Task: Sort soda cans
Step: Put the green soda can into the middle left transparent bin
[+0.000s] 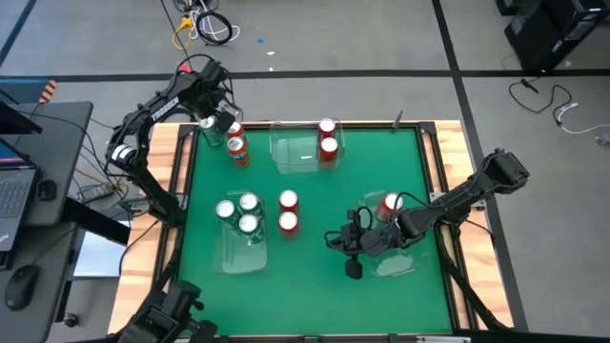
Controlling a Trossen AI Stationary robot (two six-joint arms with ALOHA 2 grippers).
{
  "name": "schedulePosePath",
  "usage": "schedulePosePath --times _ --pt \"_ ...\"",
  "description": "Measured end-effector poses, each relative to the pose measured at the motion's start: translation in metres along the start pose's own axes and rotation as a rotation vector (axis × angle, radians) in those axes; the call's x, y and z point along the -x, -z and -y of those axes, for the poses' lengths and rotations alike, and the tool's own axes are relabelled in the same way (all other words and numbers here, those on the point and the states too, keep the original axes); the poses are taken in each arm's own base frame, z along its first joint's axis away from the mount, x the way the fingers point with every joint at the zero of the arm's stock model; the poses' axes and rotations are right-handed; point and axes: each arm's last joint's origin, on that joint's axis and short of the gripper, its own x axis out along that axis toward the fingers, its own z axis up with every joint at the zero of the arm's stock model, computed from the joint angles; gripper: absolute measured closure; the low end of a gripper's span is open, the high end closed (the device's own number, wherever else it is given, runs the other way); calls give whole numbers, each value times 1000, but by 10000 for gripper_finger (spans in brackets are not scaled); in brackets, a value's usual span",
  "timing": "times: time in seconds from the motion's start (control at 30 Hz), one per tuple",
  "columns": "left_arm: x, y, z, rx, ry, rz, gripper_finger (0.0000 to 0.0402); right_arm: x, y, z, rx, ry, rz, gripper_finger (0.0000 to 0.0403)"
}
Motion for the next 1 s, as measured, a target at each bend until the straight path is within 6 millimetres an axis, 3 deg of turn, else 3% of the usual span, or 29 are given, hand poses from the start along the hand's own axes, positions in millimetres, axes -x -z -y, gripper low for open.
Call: schedulePosePath --times 0.23,0.57,1.0 --pt "-3 -2 -1 6 18 3 10 0 0 0 0 -6 -4 402" --pt "-22 -8 1 1 -10 -50 9 0 0 0 -4 -11 -7 401" --pt "-21 -4 6 -21 -15 -98 9 0 0 0 -4 -11 -7 401"
